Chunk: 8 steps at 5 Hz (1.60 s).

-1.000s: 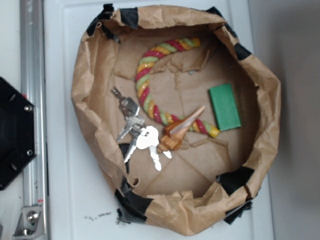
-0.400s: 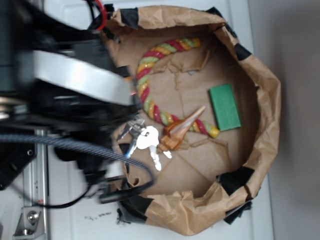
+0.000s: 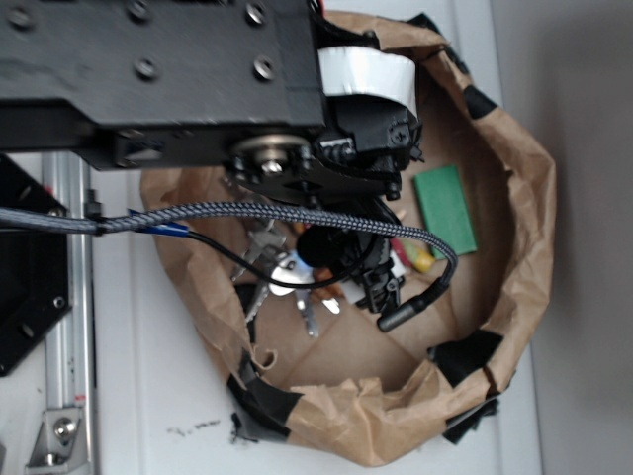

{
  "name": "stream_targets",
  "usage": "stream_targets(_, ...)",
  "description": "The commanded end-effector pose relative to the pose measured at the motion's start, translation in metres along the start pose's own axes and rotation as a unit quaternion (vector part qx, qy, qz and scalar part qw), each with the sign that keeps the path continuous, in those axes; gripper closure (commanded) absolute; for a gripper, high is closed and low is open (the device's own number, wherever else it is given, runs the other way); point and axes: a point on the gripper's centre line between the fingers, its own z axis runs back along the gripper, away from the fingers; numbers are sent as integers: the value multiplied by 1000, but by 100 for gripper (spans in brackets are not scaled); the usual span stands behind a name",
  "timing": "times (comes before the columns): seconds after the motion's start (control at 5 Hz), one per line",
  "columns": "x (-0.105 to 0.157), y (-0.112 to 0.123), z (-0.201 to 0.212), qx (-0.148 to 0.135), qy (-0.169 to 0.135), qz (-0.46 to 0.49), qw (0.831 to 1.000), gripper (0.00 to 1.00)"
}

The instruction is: Grab the shell.

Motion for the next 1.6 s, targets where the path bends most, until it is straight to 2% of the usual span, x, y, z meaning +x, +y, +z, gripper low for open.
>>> stream_targets(0.0,-8,-17,-41,-35,59,-40,997,0)
stream_targets(0.2,-14,-31,-67,-34,94,-60,993,0)
stream_targets(0.4,-22,-42,-90,-15,92,-67,993,86)
stream_targets(0.6,-17,-49,-92,-4,83,-72,994,100)
stream_targets(1.0,8,-88,-22,-49,52,-168,983,100)
stream_targets(1.2,12,-87,0,-62,47,-191,978,100)
stream_targets(1.4,5,-72,23,-36,40,-209,976,100)
